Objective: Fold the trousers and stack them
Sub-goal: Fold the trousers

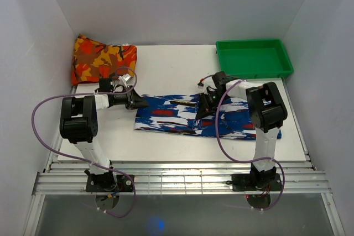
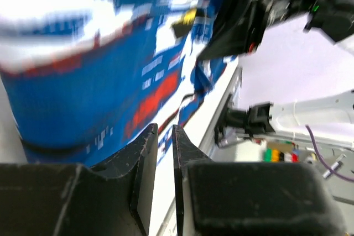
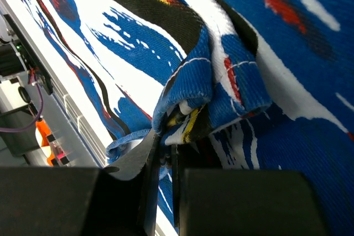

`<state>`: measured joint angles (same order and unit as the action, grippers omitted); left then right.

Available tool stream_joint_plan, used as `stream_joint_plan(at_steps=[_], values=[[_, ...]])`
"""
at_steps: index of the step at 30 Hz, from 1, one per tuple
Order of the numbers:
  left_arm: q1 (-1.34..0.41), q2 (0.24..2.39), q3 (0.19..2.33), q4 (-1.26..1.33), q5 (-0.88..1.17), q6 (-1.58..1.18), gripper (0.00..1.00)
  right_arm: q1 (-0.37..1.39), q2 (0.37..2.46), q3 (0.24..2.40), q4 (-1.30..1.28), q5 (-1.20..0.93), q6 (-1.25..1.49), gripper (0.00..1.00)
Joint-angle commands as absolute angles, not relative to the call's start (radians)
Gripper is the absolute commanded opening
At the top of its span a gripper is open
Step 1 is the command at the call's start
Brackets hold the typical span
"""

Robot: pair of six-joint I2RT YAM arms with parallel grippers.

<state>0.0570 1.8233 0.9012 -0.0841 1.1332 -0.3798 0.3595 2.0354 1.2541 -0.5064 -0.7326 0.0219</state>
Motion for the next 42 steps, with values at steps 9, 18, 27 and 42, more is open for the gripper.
stream_joint_plan(at_steps=[9, 18, 27, 42], values=[[0.054, 2.129, 1.011, 0.276, 0.990, -0.653, 0.28, 0.377, 2.094, 1.244, -0.545, -0.495, -0.071, 0.08], [0.110, 1.930, 1.058, -0.111, 0.939, -0.410, 0.56, 0.380, 2.097, 1.253, -0.552, -0.482, -0.072, 0.10], [0.213, 1.804, 0.891, -0.387, 0.922, -0.126, 0.61, 0.379, 2.028, 1.281, -0.578, -0.518, -0.094, 0.82], [0.123, 1.989, 0.868, -0.149, 0.927, -0.215, 0.53, 0.284, 1.917, 1.304, -0.735, -0.591, -0.262, 0.97]])
